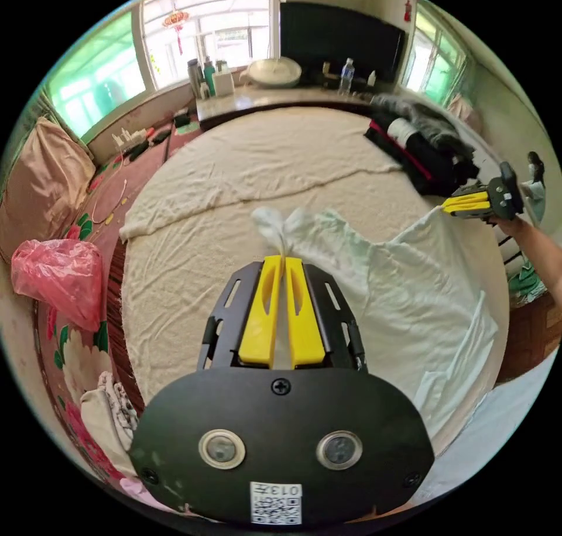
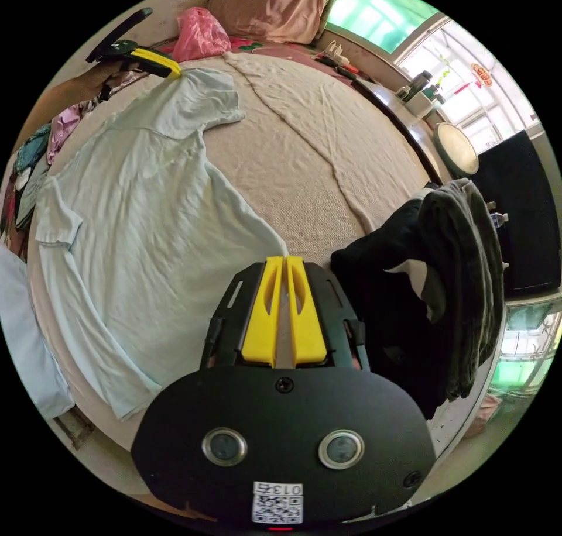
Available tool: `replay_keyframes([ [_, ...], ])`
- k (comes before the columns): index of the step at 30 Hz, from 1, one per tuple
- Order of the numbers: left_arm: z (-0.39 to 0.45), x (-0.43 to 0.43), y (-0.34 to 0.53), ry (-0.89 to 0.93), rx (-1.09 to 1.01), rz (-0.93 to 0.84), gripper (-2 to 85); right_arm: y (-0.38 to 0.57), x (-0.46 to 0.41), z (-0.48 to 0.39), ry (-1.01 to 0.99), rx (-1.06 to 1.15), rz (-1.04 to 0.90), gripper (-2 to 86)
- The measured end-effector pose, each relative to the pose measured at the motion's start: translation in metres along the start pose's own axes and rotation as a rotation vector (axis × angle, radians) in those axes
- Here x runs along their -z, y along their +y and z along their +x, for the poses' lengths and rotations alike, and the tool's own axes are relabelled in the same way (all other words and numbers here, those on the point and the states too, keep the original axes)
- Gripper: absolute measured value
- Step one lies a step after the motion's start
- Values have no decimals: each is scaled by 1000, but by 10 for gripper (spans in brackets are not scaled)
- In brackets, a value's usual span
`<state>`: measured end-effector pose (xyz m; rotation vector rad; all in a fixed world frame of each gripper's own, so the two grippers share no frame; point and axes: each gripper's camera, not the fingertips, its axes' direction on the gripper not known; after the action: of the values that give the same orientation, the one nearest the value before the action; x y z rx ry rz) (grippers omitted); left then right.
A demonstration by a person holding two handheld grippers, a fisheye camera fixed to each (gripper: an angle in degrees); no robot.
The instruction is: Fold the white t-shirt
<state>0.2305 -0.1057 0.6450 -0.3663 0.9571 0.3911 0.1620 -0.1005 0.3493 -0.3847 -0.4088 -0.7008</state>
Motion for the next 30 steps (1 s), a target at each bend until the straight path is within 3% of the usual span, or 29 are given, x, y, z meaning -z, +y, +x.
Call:
replay_keyframes([
  [2, 16, 48, 26, -18, -70, 123, 4, 14, 21, -15, 39, -2, 60, 9],
  [7, 69, 114, 96, -121, -236, 193, 4, 59, 57, -69, 140, -13, 116, 8],
  [17, 149, 95, 212, -207, -298, -52, 5, 123, 26, -160, 166, -90, 5, 7],
  [30, 129, 135, 218, -240, -197, -31, 9, 147, 47, -153, 142, -182, 61, 17],
])
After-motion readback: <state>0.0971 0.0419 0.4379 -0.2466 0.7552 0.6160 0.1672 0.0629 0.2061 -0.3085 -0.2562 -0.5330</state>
